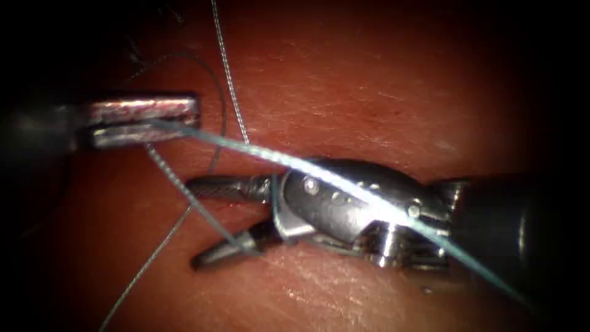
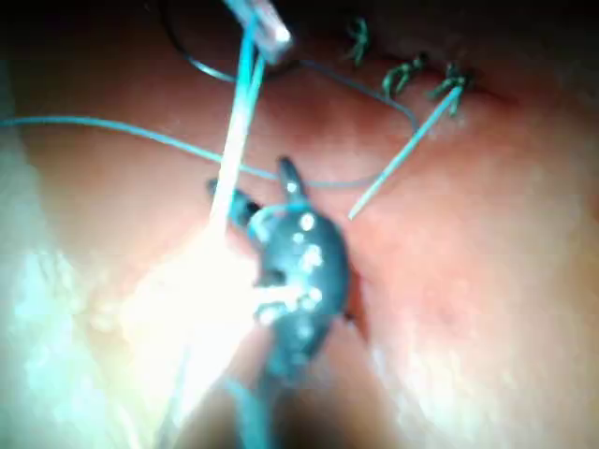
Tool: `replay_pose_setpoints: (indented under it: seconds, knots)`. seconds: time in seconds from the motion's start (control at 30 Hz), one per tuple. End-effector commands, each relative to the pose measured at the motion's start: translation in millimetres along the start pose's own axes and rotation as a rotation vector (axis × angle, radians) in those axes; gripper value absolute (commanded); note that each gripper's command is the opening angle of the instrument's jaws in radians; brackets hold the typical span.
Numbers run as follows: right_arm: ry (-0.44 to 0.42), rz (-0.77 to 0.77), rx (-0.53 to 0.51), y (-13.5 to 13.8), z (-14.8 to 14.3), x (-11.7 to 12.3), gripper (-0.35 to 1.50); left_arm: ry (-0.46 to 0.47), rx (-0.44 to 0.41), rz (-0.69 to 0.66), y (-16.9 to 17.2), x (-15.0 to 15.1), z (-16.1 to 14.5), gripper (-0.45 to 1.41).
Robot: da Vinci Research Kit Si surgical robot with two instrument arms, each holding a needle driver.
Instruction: Wound Closure
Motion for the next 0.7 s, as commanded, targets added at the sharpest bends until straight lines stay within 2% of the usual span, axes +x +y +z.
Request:
replay_pose_setpoints:
  seconds: [0.03,0.37,0.63,0.7]
  knots:
    - [-0.001,0.0,0.007,-0.1,0.9,-0.4,0.83,0.001,-0.001,-0.004,0.0,-0.5,0.9,-0.45]
    - [0.002,0.003,0.036,-0.5,0.9,-0.5,0.81,0.056,0.07,-0.014,-2.3,-2.4,3.2,-0.45]
    - [0.02,0.009,0.069,-1.1,0.6,-0.5,0.81,0.087,0.118,-0.007,-3.4,-5.6,4.0,-0.45]
    - [0.031,0.016,0.088,-1.2,0.4,-0.5,0.71,0.096,0.13,-0.011,-3.6,-6.3,4.1,-0.45]
